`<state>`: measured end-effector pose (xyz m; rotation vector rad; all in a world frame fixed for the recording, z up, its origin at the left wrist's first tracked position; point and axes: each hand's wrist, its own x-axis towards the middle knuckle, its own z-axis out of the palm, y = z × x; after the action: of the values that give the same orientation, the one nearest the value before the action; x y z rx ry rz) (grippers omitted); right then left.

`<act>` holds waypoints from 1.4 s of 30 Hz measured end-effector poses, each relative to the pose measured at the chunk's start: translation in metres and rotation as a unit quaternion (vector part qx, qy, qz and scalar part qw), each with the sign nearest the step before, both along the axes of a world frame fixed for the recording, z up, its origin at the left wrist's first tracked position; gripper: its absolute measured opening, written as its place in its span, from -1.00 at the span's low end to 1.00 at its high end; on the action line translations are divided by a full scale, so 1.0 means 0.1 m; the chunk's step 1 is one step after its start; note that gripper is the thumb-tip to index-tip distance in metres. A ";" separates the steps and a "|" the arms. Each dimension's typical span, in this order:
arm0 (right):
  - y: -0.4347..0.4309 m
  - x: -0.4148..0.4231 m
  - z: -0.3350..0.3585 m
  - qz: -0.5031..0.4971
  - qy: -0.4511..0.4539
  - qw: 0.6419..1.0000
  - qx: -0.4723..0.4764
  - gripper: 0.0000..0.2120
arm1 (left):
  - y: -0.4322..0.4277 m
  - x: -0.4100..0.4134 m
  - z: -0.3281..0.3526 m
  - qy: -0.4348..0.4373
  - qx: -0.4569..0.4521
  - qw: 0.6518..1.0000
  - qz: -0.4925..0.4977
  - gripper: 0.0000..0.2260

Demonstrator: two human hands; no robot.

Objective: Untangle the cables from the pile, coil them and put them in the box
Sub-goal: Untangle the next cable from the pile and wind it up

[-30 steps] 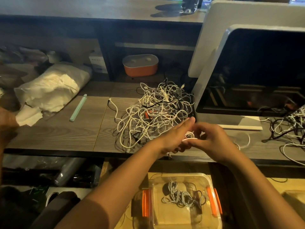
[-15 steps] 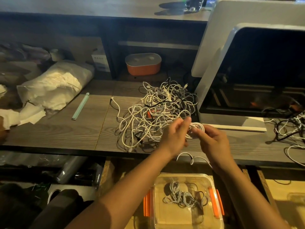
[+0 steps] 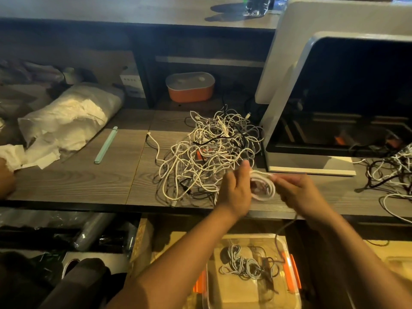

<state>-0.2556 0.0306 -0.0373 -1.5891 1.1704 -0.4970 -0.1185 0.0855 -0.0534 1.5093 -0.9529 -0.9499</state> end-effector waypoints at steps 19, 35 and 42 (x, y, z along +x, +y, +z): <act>-0.10 0.16 0.20 0.213 0.183 0.935 -0.219 -0.94 | -0.11 0.04 -0.51 -0.210 -0.026 0.977 -0.011 -0.52; 0.35 0.50 -0.34 -0.041 -0.198 0.973 0.107 -0.79 | -0.17 0.10 -0.25 -0.072 0.028 0.991 0.112 -0.51; 0.34 0.54 -0.45 0.076 0.033 0.994 -0.071 -0.77 | -0.27 0.11 -0.29 -0.120 0.123 0.961 0.217 -0.43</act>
<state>-0.2012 0.0650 -0.0823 -1.8140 1.0735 -0.4389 -0.1072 0.0585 -0.0819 1.9784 -0.6400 -0.5908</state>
